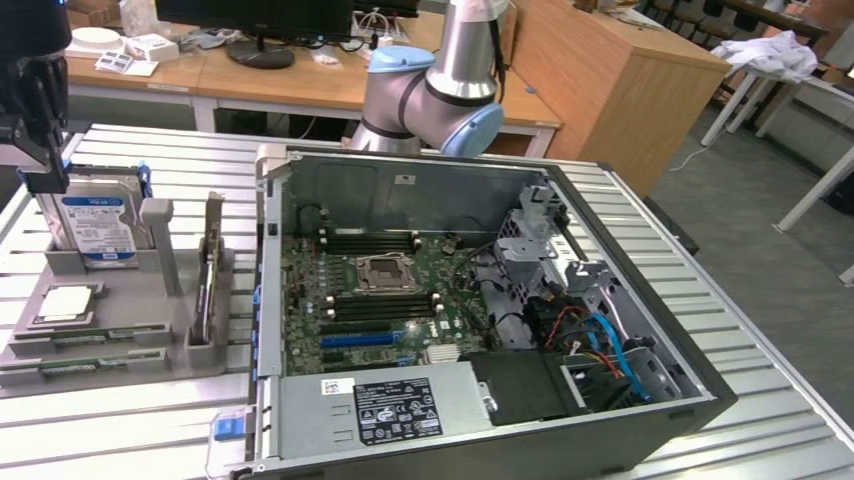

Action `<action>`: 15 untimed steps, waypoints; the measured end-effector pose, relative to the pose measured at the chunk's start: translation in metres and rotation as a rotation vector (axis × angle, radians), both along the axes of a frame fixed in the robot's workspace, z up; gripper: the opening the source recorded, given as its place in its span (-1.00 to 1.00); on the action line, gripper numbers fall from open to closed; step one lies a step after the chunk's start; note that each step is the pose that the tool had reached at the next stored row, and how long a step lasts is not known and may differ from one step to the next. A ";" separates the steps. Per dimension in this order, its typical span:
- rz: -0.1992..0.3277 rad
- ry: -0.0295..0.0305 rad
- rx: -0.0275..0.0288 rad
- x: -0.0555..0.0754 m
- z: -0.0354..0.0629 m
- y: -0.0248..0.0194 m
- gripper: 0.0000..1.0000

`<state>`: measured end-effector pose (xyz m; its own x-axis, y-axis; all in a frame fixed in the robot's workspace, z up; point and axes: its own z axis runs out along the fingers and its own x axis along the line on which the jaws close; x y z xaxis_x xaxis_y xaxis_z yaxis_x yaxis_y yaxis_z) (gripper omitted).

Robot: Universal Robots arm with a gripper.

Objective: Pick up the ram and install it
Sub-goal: 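Pick up the ram and move it above insertion slot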

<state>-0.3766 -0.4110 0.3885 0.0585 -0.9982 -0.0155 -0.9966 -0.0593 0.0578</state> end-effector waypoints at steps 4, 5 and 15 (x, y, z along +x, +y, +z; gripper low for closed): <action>0.000 -0.0001 0.0000 0.000 -0.0001 0.0000 -0.79; -0.002 -0.0001 0.0000 0.000 -0.0002 0.0000 -0.79; -0.017 -0.0091 0.0075 0.000 -0.0024 0.0000 -0.79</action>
<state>-0.3767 -0.4109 0.3861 0.0416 -0.9989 -0.0225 -0.9979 -0.0427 0.0483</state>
